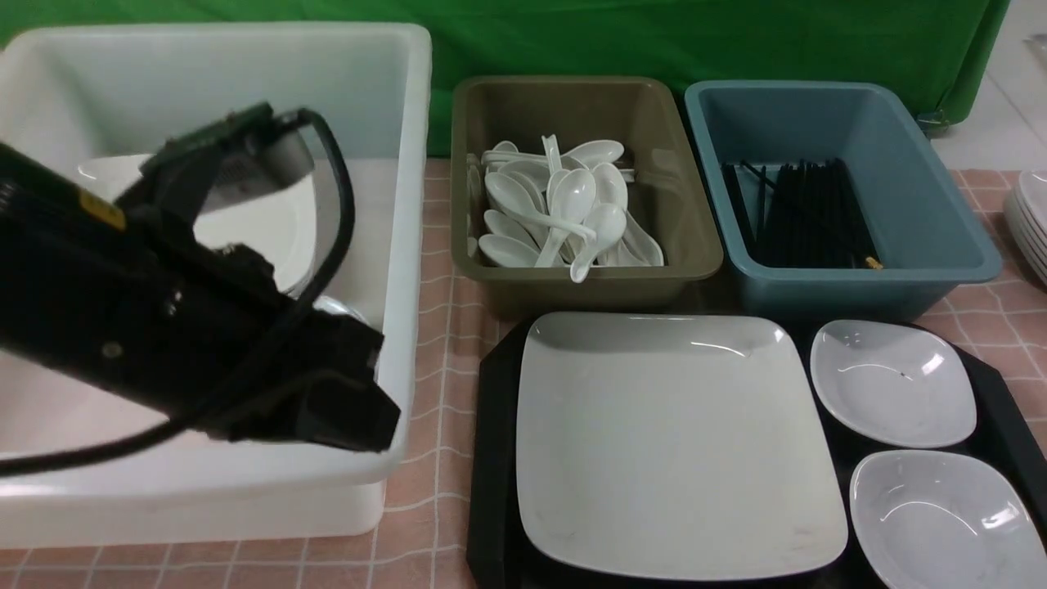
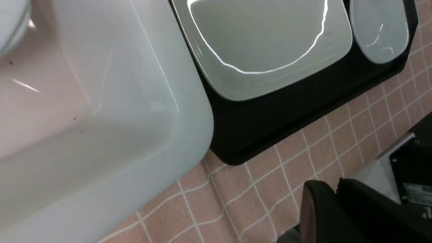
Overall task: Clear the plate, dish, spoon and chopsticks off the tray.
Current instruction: Use the right arm to grab a small plate from the dinner plate
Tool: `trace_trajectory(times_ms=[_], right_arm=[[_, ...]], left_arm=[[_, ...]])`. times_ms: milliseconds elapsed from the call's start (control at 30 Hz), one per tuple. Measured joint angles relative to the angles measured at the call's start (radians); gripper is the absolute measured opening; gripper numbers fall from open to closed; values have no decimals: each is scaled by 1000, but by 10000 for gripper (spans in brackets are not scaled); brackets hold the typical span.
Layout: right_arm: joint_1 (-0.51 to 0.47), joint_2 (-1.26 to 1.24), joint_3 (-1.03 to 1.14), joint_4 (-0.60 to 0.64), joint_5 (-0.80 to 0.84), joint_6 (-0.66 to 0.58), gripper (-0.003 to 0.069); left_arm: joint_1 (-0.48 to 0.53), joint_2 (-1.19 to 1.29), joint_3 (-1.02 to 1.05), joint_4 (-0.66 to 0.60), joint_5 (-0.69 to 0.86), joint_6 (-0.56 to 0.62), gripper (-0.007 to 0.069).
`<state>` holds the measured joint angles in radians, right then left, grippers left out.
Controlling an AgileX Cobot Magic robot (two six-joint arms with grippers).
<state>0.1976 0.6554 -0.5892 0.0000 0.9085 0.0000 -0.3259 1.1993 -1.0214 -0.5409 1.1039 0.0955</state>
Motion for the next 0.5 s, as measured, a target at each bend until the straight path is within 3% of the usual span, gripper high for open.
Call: trace_trajectory(times_ms=[367,500], right_arm=[[0,46,0,16,-24,-20,68],[11,58,0,131,-28,-138,164]], left_arm=[[-143,134,11,-52,-24,56,270],[-196,176,-4,-52,-36,68,288]])
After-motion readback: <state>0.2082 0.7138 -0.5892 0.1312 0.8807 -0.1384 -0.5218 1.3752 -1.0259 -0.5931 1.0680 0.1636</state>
